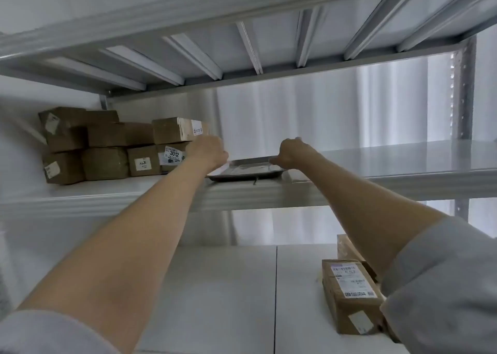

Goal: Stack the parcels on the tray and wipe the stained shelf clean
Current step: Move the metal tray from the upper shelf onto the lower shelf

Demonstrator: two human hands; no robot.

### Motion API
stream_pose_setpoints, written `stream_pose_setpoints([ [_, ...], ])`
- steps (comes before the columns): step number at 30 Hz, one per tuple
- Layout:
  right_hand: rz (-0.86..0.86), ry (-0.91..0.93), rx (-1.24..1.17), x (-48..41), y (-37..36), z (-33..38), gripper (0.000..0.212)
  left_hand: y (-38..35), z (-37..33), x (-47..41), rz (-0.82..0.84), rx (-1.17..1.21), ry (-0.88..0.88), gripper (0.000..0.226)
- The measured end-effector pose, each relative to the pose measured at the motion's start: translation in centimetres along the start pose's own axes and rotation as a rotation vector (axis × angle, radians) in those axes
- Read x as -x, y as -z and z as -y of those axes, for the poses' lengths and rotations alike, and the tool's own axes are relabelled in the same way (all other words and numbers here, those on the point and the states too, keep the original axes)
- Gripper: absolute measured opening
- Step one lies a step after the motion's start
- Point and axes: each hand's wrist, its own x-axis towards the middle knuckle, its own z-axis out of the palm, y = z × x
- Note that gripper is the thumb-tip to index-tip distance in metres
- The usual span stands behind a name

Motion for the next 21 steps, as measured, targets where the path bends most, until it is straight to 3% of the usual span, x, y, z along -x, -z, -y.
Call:
stream_pose_setpoints([
  [4, 0.060, -0.079, -0.038, -1.4, -1.0, 0.3, 0.030, -1.4, 1.8, -1.4, 0.162, 0.092, 0.049, 0.049],
  [8, 0.003, -0.146, -0.001, -1.8, -1.4, 0.5, 0.019, -2.6, 2.4, -2.6, 0.289, 0.161, 0.070, 0.052],
  [12, -0.008, -0.206, -0.018, -2.4, -1.7, 0.6, 0.011, -3.5, 2.7, -3.6, 0.383, 0.329, 0.131, 0.035],
  [16, -0.036, -0.240, -0.010, -3.1, -2.2, 0.6, 0.020, -4.5, 3.0, -4.4, 0.370, 0.392, 0.139, 0.013],
  [21, -0.045, -0.273, 0.002, -3.4, -2.8, 0.9, 0.025, -5.6, 3.6, -4.7, 0.325, 0.328, 0.121, 0.021],
])
